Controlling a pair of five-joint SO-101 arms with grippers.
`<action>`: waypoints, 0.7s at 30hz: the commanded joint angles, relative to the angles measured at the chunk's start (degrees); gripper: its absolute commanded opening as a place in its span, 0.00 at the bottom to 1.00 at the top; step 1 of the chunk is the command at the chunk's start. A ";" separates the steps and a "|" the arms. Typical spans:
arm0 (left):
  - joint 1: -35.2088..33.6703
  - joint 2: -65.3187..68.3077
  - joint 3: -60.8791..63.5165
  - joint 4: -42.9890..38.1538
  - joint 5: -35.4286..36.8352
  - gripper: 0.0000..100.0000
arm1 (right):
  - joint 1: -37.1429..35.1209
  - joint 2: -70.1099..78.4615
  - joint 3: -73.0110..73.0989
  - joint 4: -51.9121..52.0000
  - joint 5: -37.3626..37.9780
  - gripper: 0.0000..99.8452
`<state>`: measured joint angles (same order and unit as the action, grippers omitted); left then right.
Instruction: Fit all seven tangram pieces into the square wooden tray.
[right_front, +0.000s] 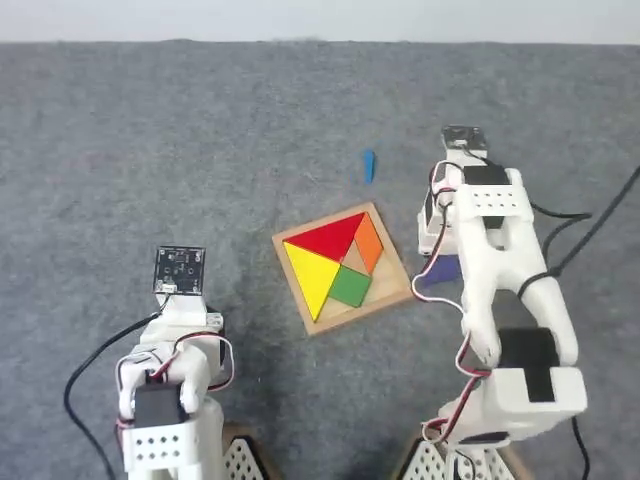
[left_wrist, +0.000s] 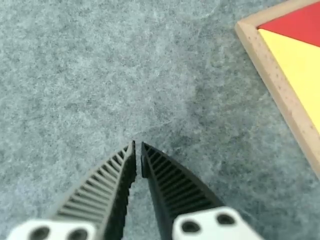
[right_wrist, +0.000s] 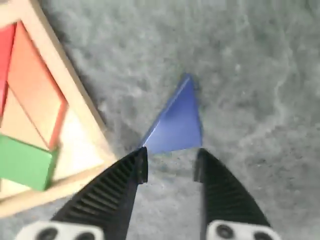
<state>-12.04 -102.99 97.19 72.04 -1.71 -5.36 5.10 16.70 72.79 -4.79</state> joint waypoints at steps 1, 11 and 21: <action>-0.09 -1.05 -0.75 0.18 0.97 0.02 | -0.48 2.95 -3.78 -1.10 -4.22 0.27; -0.09 -1.05 -0.75 0.18 0.97 0.02 | -0.13 11.12 -7.47 -1.63 -9.14 0.23; -0.09 -1.05 -0.75 0.18 0.97 0.02 | -0.22 16.13 -8.97 -1.36 -9.14 0.23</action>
<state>-12.04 -102.99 97.19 72.04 -1.71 -5.63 21.71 10.20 71.82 -13.14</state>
